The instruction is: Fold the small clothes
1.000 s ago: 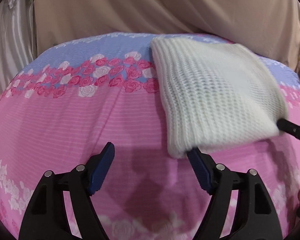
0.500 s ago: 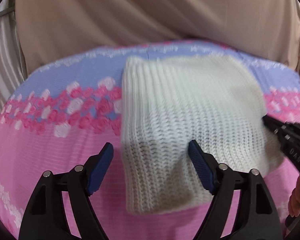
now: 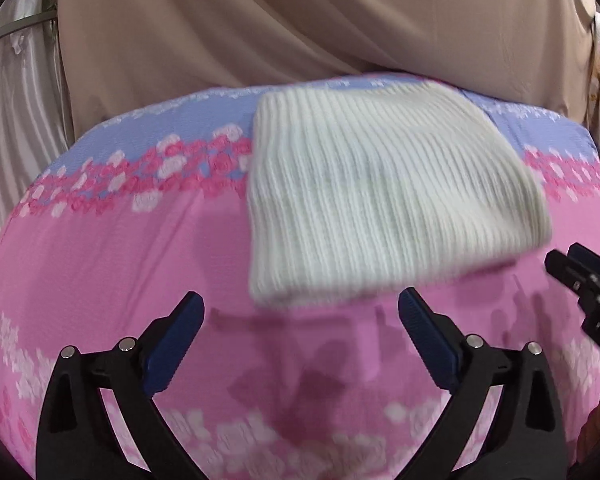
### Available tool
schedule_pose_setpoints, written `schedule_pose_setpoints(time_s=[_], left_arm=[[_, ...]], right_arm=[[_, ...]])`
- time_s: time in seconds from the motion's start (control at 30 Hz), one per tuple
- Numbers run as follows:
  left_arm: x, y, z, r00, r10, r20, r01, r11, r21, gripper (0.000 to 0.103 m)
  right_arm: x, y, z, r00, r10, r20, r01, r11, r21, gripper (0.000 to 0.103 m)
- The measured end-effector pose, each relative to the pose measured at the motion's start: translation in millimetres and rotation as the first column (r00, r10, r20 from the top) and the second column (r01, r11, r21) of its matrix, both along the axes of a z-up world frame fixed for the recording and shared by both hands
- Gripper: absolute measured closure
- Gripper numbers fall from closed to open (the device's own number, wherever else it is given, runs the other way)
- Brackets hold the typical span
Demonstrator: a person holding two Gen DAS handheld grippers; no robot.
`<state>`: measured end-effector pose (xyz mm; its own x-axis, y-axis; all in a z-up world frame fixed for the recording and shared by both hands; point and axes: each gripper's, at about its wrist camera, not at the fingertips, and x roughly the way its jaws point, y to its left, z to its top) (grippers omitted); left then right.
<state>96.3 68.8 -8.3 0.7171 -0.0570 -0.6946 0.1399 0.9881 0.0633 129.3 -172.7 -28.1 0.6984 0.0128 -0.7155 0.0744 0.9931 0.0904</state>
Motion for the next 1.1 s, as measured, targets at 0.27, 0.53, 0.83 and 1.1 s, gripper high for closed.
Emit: schedule_pose_setpoints(time_s=[0.27,0.53,0.83,1.1], left_arm=[[-28,-5,-14,0.999,0.037,0.012,-0.037,0.999,0.015,0.006],[-29,-9,-14,0.998,0.055,0.027,-0.056,0.997,0.053,0.006],[-31,-16,-14,0.998,0.05,0.037,-0.053,0.995,0.079,0.005],[-31,-16,-15,0.997,0.062,0.035,-0.065,0.994,0.088,0.005]], right_arm=[[-26,12,-17,0.998,-0.031,-0.053,0.031,0.999,0.007,0.04],[-24,24,-20,0.997,-0.037,-0.074,0.033,0.998,-0.058,0.039],[-24,30,-20,0.996,-0.045,-0.071,0.039,0.996,-0.085,0.039],[-24,33,-20,0.996,-0.047,-0.071,0.041,0.996,-0.083,0.039]])
